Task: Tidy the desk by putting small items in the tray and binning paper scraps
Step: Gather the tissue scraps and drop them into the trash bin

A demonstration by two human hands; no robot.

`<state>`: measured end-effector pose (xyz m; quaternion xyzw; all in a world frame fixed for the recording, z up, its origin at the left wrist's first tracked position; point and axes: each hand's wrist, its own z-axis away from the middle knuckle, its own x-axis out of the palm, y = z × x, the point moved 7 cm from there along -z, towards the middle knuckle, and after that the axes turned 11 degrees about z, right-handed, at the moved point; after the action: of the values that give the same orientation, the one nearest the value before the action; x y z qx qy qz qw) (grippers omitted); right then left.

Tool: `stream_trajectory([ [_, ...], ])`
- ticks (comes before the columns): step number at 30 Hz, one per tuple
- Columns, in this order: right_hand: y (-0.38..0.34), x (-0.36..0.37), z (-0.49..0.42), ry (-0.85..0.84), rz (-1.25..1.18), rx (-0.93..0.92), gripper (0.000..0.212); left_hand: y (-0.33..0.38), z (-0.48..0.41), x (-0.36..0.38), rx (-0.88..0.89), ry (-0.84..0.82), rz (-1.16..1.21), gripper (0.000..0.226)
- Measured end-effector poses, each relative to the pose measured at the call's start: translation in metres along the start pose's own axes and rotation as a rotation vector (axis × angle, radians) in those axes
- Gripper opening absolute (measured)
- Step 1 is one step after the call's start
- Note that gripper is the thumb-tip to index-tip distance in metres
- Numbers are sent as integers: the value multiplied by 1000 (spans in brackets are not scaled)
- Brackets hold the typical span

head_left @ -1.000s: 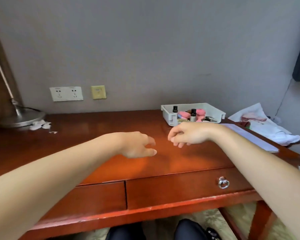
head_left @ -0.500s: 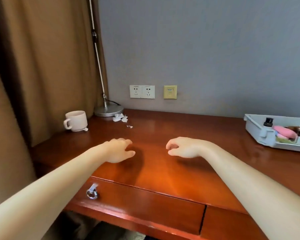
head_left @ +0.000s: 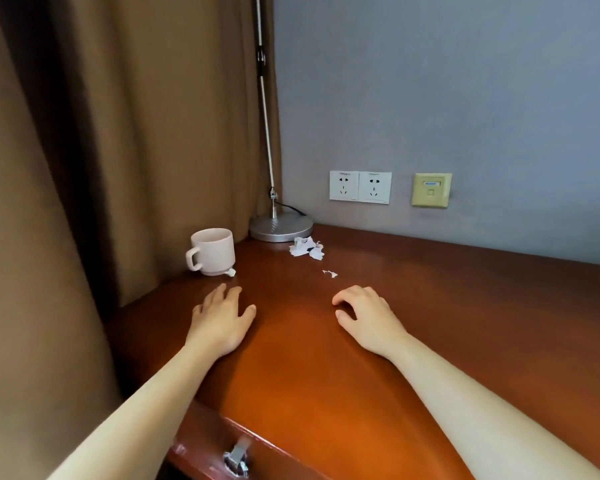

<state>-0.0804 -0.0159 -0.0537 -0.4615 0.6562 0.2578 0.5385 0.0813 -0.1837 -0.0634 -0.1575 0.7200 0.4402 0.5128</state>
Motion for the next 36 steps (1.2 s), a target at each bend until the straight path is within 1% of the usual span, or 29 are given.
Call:
stream_trajectory([
  [4, 6, 14, -43, 21, 22, 36, 33, -1, -33, 4, -6, 22, 0, 58],
  [8, 16, 25, -75, -14, 95, 93, 41, 1, -58, 9, 0, 30, -13, 58],
  [18, 15, 35, -119, 2, 85, 22, 39, 13, -97, 19, 52, 22, -29, 58],
  [23, 15, 39, -138, 29, 76, 0, 27, 23, -111, 27, 107, -12, -39, 58],
  [26, 17, 39, -149, 58, 67, 0, 34, 33, -122, 33, 153, -52, -28, 59],
  [31, 22, 42, -170, 91, 68, 4, 40, 49, -138, 42, 246, -94, 29, 57],
  [32, 22, 42, -173, 98, 56, 2, 43, 53, -141, 42, 270, -84, 50, 56],
  [34, 24, 43, -179, 109, 37, 3, 49, 58, -147, 37, 304, -4, 70, 58],
  [36, 26, 46, -185, 95, 20, 17, 56, 56, -155, 32, 262, 83, 59, 65],
])
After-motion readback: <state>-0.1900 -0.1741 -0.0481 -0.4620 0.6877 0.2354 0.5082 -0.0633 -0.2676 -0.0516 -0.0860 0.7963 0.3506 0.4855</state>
